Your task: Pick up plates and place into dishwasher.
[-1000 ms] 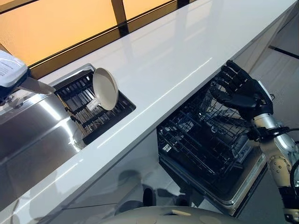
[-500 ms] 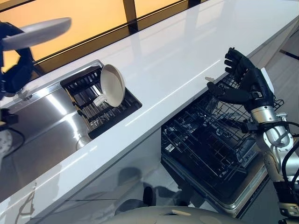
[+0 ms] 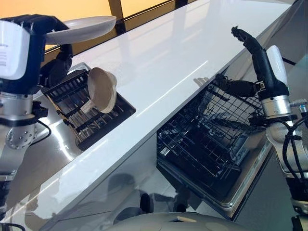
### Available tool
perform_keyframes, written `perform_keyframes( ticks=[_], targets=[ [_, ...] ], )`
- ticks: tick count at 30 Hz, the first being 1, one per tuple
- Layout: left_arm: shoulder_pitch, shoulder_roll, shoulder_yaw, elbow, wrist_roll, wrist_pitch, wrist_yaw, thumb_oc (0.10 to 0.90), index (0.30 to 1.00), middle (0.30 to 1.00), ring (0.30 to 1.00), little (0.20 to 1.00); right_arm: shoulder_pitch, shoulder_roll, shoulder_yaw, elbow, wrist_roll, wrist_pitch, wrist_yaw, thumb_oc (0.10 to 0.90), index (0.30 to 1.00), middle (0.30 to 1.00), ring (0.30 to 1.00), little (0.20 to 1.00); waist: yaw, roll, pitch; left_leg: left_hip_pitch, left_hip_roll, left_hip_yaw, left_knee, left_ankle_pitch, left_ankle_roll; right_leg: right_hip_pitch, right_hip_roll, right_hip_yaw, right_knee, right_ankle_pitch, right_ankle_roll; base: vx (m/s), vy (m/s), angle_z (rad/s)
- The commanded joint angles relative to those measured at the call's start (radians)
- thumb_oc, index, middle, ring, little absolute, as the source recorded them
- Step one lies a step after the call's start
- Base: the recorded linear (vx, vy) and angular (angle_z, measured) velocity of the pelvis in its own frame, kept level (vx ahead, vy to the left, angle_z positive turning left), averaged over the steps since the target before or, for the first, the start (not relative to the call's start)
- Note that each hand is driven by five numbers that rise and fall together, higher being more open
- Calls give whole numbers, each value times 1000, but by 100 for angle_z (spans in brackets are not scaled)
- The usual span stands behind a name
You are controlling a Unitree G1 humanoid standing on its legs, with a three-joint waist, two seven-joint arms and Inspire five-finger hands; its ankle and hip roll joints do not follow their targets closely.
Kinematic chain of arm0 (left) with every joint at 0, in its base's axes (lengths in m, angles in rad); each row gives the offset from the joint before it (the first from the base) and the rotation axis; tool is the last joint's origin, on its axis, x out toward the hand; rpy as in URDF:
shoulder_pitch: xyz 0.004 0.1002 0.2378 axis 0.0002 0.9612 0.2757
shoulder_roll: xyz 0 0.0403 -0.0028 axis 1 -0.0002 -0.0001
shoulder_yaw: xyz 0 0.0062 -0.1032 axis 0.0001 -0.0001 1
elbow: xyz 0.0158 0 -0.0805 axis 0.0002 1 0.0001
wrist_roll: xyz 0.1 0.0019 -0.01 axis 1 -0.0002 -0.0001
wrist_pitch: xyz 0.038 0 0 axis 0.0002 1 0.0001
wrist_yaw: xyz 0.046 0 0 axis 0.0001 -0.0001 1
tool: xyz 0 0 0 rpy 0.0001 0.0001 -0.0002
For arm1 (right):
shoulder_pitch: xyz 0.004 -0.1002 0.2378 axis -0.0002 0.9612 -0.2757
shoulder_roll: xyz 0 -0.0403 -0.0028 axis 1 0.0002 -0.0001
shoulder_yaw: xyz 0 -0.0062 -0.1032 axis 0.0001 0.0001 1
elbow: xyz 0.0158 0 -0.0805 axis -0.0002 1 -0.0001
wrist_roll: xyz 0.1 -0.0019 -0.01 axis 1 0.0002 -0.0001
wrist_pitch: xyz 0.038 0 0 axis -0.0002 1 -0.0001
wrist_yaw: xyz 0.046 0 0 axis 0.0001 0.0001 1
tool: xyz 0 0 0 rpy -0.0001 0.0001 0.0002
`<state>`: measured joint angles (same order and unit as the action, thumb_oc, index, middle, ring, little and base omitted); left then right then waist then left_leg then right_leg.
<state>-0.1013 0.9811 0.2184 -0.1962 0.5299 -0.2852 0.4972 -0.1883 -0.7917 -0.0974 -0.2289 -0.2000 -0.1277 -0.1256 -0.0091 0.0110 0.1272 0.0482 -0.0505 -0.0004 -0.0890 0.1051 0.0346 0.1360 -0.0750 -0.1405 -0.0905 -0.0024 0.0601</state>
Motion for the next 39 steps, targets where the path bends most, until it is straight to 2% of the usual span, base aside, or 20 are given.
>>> perform_keyframes(
  ticks=[1,4,9,10,13,16,25,30,34,38,39],
  targets=[
    [-158,75,-22,-35,-65,16,-9,100,300,300,300,200,-170,-111,5,-133,58,-82,18,800,900,900,900,900,-17,16,-71,99,-36,58,10,-189,12,-58,77,-9,142,-98,12,-2,62,-13],
    [-204,78,-67,-33,-82,-1,-36,100,300,300,300,200,-198,-124,36,-144,137,-96,75,800,900,900,900,900,-20,14,-69,101,-38,63,7,-189,14,-64,72,-10,150,-94,18,-5,59,-17],
    [-281,71,-147,-31,-119,-26,-93,100,300,300,300,200,-267,-112,82,-135,136,-133,32,800,900,900,900,900,-17,13,-69,103,-41,69,7,-193,18,-70,67,-13,160,-92,26,1,24,-3],
    [-308,54,-182,-40,-150,-32,-138,100,300,300,300,200,-292,-99,102,-141,138,-141,16,800,900,900,900,900,-18,14,-68,104,-43,68,7,-194,20,-72,64,-14,165,-92,28,-6,31,-2],
    [-352,27,-236,-48,-228,-54,-220,100,300,300,300,200,-323,-78,128,-146,145,-135,28,800,900,900,900,900,-17,15,-64,106,-47,63,8,-197,25,-78,61,-10,181,-95,33,-3,34,0],
    [-376,13,-262,-52,-247,-68,-251,100,300,300,300,200,-335,-72,152,-146,171,-124,77,800,900,900,900,900,-17,16,-62,107,-50,59,8,-197,28,-83,58,-6,192,-94,36,0,0,0],
    [-468,-15,-336,-48,-292,-67,-297,100,300,300,300,200,-407,-41,228,-154,192,-111,143,800,900,900,900,900,-15,14,-61,104,-51,55,13,-197,32,-88,54,6,206,-101,36,0,-1,-1],
    [-497,-35,-368,-46,-271,-75,-288,100,300,300,300,200,-427,-14,277,-154,254,-62,224,800,900,900,900,900,-15,11,-60,102,-49,53,20,-197,32,-94,52,8,224,-109,34,1,-7,0],
    [-508,-42,-385,-48,-216,-69,-254,100,300,300,300,200,-440,5,317,-147,299,-28,271,800,900,900,900,900,-10,4,-65,102,-49,57,26,-204,27,-80,58,7,189,-102,29,13,-44,-1],
    [-513,-49,-406,-50,-232,-70,-265,100,300,300,300,200,-459,29,342,-138,326,-19,265,800,900,900,900,900,-1,-2,-68,104,-48,63,25,-203,18,-62,66,-3,137,-79,26,18,-51,0],
    [-511,-53,-411,-54,-248,-77,-277,100,300,300,300,200,-459,38,345,-140,330,-18,254,726,836,836,836,826,1,-2,-69,103,-47,62,23,-201,17,-60,69,-3,134,-79,25,19,-56,0]
  ],
)
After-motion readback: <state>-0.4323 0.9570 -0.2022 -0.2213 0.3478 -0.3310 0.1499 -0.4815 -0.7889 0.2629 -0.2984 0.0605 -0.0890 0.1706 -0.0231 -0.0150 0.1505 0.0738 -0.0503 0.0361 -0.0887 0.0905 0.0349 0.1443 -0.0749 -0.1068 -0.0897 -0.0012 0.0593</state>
